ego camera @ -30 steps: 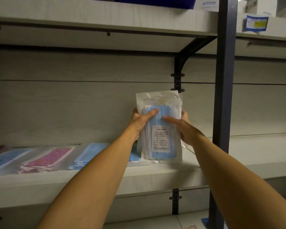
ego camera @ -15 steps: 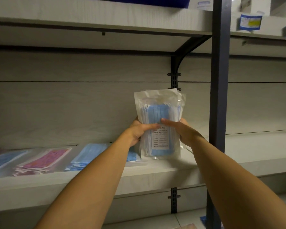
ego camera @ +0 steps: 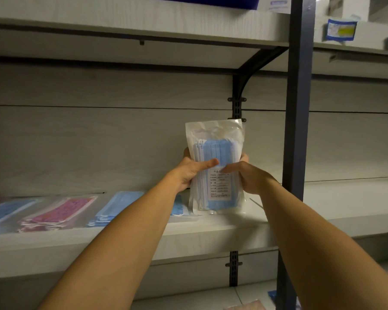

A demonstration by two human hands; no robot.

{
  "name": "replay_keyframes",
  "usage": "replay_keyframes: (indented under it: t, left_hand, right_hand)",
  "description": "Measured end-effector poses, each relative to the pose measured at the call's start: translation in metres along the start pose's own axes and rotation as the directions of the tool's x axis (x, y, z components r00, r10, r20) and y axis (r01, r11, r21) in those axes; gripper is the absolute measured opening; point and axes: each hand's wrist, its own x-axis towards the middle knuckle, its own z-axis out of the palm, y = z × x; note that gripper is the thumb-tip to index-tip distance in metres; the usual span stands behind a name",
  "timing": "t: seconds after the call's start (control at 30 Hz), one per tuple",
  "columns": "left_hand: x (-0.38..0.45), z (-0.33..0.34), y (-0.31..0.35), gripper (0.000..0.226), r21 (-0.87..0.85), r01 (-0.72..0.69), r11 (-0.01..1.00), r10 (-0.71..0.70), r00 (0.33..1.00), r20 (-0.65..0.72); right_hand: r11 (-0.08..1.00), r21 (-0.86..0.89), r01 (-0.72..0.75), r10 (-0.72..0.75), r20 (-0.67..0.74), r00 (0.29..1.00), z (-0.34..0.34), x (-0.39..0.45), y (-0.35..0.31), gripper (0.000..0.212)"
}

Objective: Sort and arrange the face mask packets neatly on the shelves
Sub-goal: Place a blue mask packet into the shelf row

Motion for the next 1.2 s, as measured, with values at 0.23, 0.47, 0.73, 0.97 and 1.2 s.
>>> replay_keyframes:
  t: [0.23,0.47,0.73,0.97,1.2]
  left_hand:
    - [-0.008,0.004,-0.018,0.094,0.120,0.003,0.993,-0.017,0.993,0.117]
    - [0.003,0.007,-0.019,0.111,0.085,-0.074,0.994,0.078,0.996,-0.045]
    - [0.009,0.005,-0.018,0.127,-0.057,-0.088,0.995,0.082,0.992,-0.090]
    - [0.005,0.007,-0.019,0.111,-0.075,-0.061,0.995,0.057,0.997,-0.055]
    - [0.011,0.006,-0.010,0.104,-0.035,-0.039,0.999,0.036,0.995,-0.089]
  right_hand:
    - [0.997,-0.061,0.045,-0.044,0.030,0.999,0.006,-0.006,0.013,0.081]
    - [0.978,-0.076,0.196,-0.203,-0.102,0.974,0.009,0.001,0.006,0.050]
    - [0.995,-0.003,0.104,-0.104,0.064,0.993,0.008,-0.006,0.013,0.091]
    - [0.988,0.133,0.073,-0.082,0.063,0.995,0.003,-0.007,0.020,0.100]
    - [0.974,0.068,0.215,-0.218,0.036,0.975,0.002,-0.013,0.007,0.046]
